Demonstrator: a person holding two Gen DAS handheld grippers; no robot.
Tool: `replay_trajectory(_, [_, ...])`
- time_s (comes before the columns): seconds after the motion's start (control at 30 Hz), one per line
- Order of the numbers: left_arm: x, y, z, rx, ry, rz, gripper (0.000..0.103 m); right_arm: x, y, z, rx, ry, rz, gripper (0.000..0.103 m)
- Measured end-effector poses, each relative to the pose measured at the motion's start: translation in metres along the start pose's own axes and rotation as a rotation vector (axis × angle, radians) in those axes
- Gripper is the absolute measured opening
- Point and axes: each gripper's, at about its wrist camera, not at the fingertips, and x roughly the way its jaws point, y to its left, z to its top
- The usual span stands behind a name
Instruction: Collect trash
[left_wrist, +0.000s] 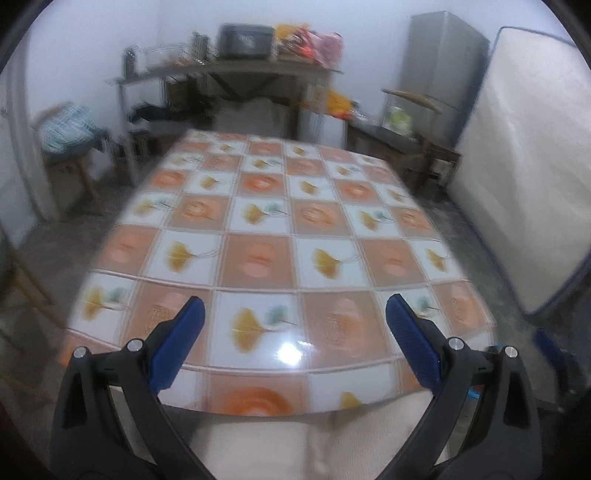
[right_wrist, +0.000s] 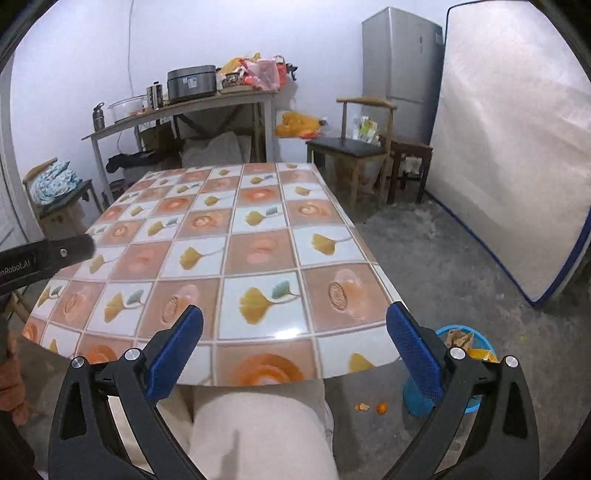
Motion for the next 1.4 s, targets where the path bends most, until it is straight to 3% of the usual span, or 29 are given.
replay_trajectory(0.07, [-0.008, 0.004, 0.001, 0.046, -0.044, 0.105, 0.095, -0.007, 0.008, 0.001, 0.006, -0.028, -0.030, 0.097])
replay_trajectory(0.13, [-0.010, 0.007, -0.001, 0.100, -0.060, 0.163, 0.094, -0.010, 0.014, 0.000, -0.005, -0.052, -0.070, 0.097])
replay_trajectory(0.37, [-0.005, 0.016, -0.007, 0.122, 0.000, 0.226, 0.094, -0.016, 0.022, -0.005, -0.103, -0.059, -0.100, 0.097])
replay_trajectory(0.53, [-0.001, 0.012, -0.009, 0.067, -0.001, 0.191, 0.094, -0.012, 0.011, -0.010, -0.087, 0.015, -0.134, 0.097])
replay_trajectory(0.7, [0.007, 0.004, -0.021, -0.009, 0.063, 0.115, 0.094, -0.011, -0.003, -0.015, -0.068, 0.055, -0.159, 0.097])
replay_trajectory(0.93, [0.010, -0.026, -0.041, 0.092, 0.094, 0.092, 0.094, -0.009, -0.022, -0.021, -0.026, 0.111, -0.154, 0.097])
replay_trajectory(1.4, [0.019, -0.031, -0.043, 0.090, 0.144, 0.109, 0.094, -0.006, -0.047, -0.029, -0.029, 0.153, -0.168, 0.097])
